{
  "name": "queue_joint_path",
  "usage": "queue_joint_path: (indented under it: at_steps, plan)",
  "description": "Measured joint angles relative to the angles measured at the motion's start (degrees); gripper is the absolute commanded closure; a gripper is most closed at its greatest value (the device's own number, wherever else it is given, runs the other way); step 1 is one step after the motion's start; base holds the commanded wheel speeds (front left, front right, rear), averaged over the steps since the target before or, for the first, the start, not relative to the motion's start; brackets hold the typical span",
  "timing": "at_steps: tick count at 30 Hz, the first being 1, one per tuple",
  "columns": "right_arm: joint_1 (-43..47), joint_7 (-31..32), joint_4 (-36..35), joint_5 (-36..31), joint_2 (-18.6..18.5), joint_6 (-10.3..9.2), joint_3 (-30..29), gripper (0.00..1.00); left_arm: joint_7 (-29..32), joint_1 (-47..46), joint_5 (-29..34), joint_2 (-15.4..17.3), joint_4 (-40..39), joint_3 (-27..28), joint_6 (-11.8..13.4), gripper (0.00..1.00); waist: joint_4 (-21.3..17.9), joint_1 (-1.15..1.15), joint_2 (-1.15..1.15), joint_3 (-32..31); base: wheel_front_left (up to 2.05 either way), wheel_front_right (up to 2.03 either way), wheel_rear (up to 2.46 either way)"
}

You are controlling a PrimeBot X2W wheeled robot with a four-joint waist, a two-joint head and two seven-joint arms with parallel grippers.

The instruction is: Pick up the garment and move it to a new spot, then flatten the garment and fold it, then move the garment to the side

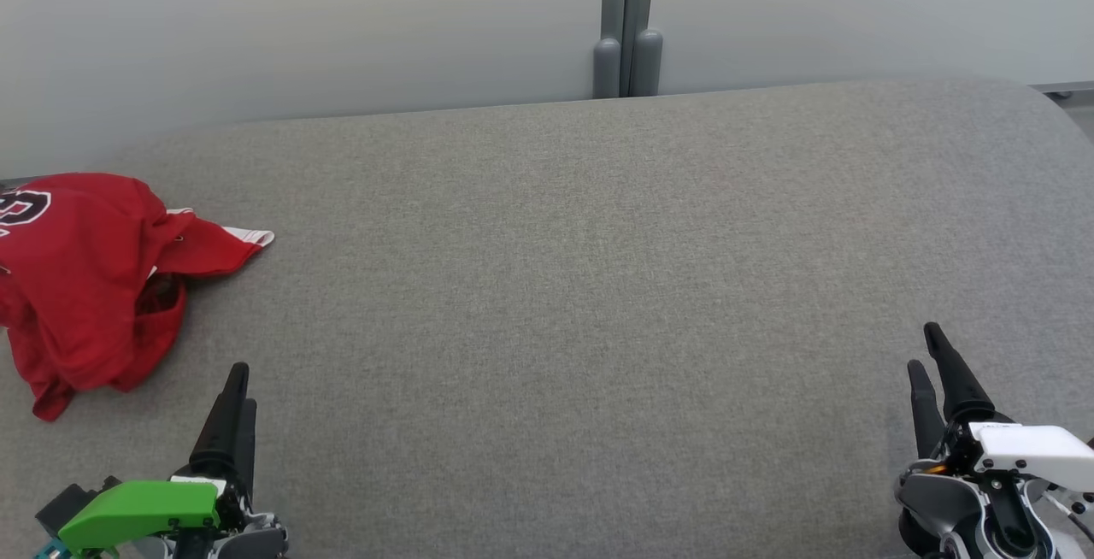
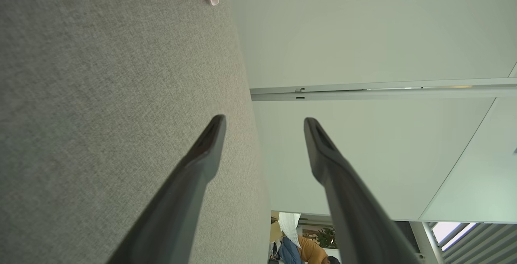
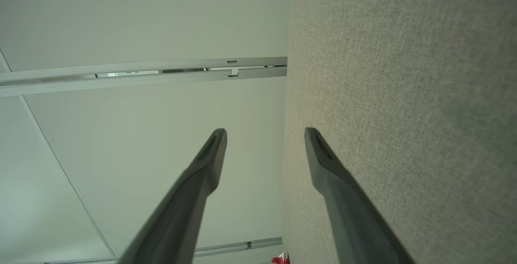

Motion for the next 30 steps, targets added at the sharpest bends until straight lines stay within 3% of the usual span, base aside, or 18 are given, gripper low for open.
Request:
queue_joint_path:
  at_steps: [10,30]
  plan:
    - [0.0,-1.8,-1.3,-8.8,-2.6,-0.04,2.5,0.00,-2.7,0.0,5.5,1.4,-0.6,-1.7,0.0,0.00,0.2,0.00,0.00,-0.1,0.00,0.00,0.00]
    - [-0.4,-5.0,-5.6,-27.7,-4.5,-3.58,6.5,0.00,-6.3,0.0,20.5,3.5,-1.1,-5.8,1.2,0.00,0.6,0.00,0.00,-0.3,0.00,0.00,0.00]
